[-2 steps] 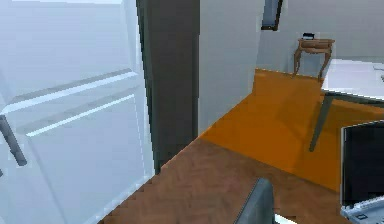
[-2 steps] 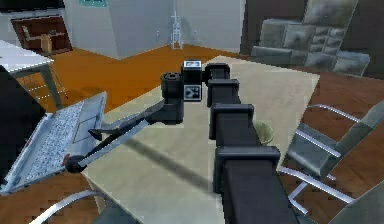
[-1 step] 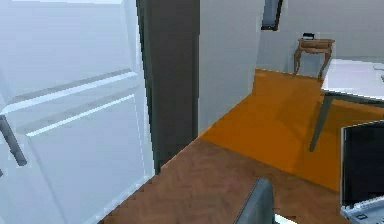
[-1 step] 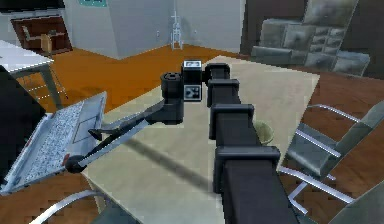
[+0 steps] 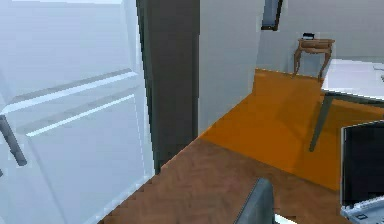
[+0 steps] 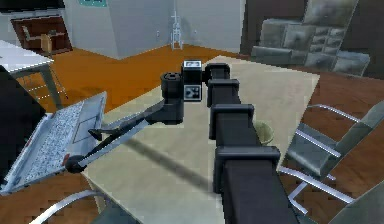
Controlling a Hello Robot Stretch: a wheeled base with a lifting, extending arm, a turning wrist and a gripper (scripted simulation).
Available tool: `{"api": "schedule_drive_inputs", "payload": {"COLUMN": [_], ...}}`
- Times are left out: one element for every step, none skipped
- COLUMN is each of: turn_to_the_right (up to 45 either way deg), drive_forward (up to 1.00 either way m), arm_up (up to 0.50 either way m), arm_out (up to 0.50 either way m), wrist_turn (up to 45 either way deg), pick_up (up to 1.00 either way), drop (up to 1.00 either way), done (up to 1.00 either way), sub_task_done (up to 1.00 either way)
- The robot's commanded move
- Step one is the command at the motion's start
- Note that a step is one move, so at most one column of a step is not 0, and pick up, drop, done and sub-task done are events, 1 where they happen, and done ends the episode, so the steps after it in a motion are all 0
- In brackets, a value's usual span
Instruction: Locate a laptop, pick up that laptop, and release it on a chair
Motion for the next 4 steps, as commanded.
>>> {"api": "schedule_drive_inputs", "payload": {"turn_to_the_right": [0.0,0.0,0.0,0.0], "drive_forward": [0.0,0.0,0.0,0.0], "arm_up": [0.0,0.0,0.0,0.0], "arm_out": [0.0,-0.1,0.0,-0.14], "wrist_turn": [0.0,0.0,-39.0,0.0], "pick_up": [0.0,0.0,0.0,0.0], "drop": [1.0,0.0,0.0,0.0], "done": [0.0,0.0,0.0,0.0], "sub_task_done": [0.0,0.0,0.0,0.0]}}
